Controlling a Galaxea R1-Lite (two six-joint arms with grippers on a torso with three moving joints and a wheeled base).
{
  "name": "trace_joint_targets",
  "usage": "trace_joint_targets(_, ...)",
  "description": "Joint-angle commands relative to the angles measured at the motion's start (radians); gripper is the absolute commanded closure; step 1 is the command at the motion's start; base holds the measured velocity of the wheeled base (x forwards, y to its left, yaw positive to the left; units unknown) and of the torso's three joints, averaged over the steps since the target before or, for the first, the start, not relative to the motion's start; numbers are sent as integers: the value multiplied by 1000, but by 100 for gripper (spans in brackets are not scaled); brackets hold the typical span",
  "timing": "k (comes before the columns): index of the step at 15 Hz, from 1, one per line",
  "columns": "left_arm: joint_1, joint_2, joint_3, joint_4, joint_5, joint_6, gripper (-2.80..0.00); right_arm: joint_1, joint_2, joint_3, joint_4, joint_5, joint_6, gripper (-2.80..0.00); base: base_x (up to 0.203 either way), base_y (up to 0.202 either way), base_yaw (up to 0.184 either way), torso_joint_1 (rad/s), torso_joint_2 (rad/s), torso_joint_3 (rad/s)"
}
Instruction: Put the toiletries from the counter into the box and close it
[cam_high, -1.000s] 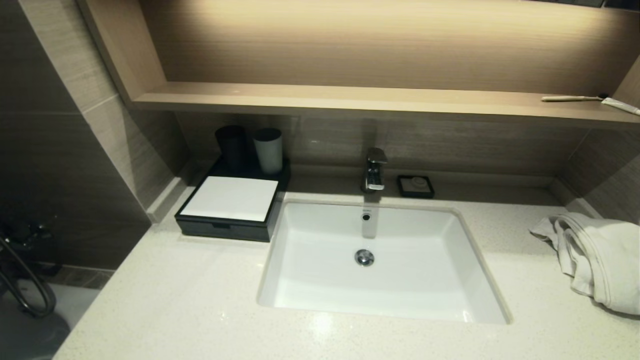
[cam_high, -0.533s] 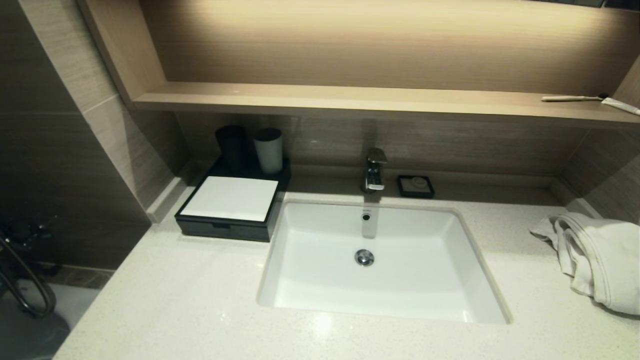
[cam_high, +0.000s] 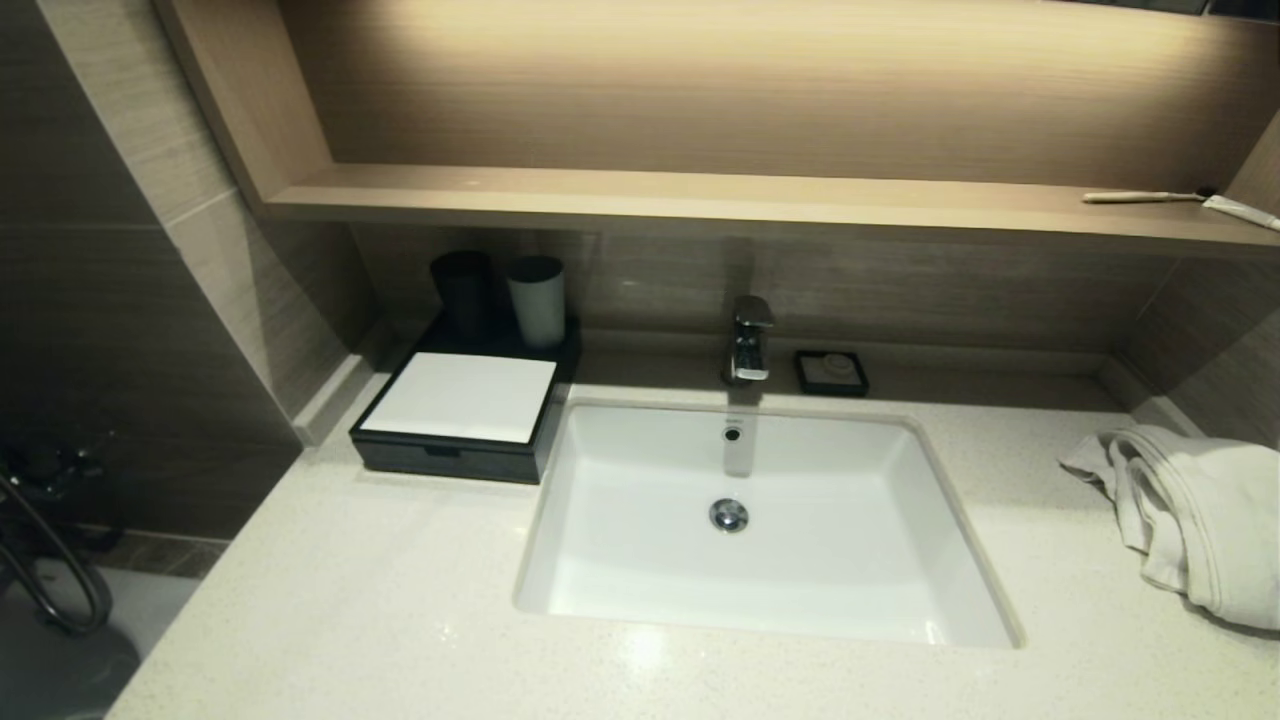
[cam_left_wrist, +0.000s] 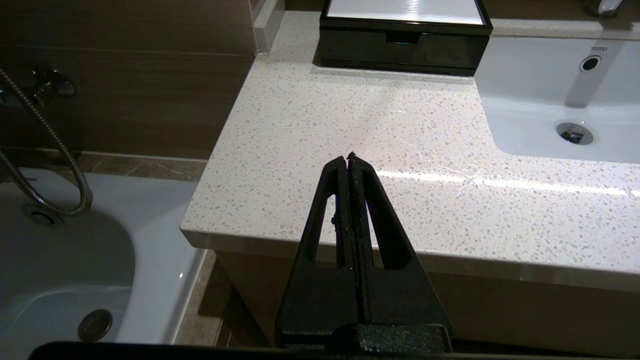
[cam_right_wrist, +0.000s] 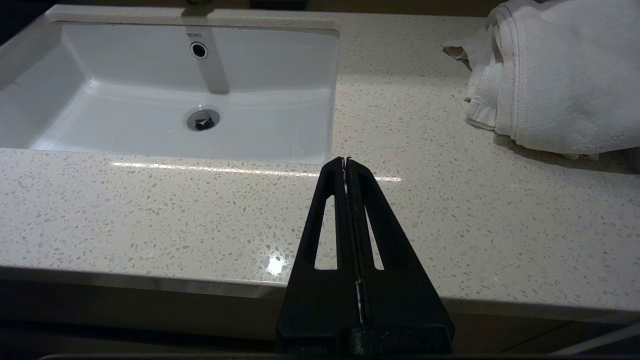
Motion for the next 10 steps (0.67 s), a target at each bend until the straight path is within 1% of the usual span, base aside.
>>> trace_joint_targets(1, 0, 0, 0, 0, 0, 0, 0, 0, 0, 0, 0, 1, 0, 0, 0, 0, 0, 0, 0, 0)
trace_joint_targets(10, 1, 0, 0, 0, 0, 0, 0, 0, 0, 0, 0, 1, 0, 0, 0, 0, 0, 0, 0, 0)
